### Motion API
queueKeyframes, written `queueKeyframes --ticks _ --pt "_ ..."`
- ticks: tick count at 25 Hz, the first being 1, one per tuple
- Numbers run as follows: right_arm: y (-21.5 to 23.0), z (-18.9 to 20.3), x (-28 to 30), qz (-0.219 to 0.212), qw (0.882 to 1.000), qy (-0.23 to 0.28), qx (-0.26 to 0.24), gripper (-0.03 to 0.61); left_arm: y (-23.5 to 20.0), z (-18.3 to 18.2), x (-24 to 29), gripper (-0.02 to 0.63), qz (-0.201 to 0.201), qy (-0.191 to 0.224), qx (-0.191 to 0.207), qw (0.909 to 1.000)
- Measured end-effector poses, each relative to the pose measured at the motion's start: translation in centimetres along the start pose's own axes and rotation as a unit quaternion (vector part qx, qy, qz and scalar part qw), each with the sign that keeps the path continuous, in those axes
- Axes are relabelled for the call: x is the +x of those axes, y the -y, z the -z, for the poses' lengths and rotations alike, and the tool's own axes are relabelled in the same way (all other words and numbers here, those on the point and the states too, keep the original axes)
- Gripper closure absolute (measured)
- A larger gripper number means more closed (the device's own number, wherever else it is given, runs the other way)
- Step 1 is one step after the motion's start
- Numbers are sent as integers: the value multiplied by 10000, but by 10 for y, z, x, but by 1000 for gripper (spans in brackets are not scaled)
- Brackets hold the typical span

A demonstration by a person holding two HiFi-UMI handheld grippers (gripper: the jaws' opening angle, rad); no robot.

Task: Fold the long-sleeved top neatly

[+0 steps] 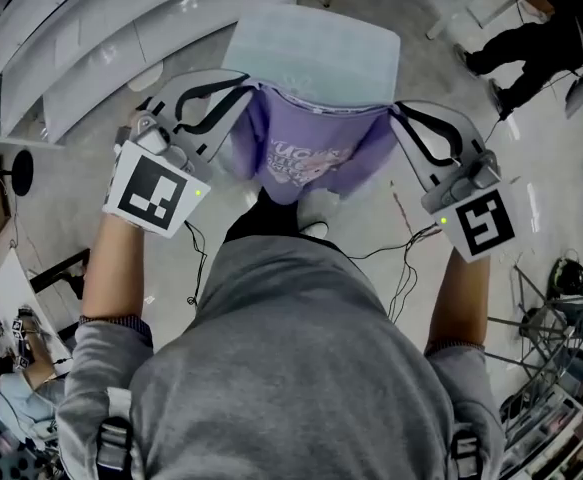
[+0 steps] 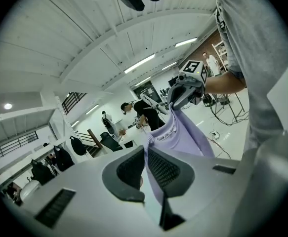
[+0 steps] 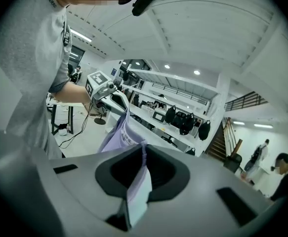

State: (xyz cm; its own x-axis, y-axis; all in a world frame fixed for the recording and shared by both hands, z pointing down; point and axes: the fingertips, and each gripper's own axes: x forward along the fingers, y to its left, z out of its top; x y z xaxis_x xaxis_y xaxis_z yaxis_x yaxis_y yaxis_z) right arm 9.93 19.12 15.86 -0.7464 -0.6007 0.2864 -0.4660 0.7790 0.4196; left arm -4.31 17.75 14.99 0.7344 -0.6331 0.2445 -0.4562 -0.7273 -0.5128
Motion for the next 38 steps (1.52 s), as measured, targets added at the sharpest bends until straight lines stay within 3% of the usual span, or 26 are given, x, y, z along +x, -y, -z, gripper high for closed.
queueKeyframes --ticks 5,12,30,38 --pt "11 45 44 -44 9989 -451 71 538 -13 57 35 578 276 -206 -409 9986" --pt "34 131 94 48 9926 -939 763 538 -18 139 102 577 700 -708 -814 9917" --pt "122 234 213 249 9736 -1850 1311 538 -96 253 230 577 1273 -968 -1194 9799" --pt "154 295 259 375 9626 -2170 1581 540 -111 314 295 577 1307 -1135 -1384 9751"
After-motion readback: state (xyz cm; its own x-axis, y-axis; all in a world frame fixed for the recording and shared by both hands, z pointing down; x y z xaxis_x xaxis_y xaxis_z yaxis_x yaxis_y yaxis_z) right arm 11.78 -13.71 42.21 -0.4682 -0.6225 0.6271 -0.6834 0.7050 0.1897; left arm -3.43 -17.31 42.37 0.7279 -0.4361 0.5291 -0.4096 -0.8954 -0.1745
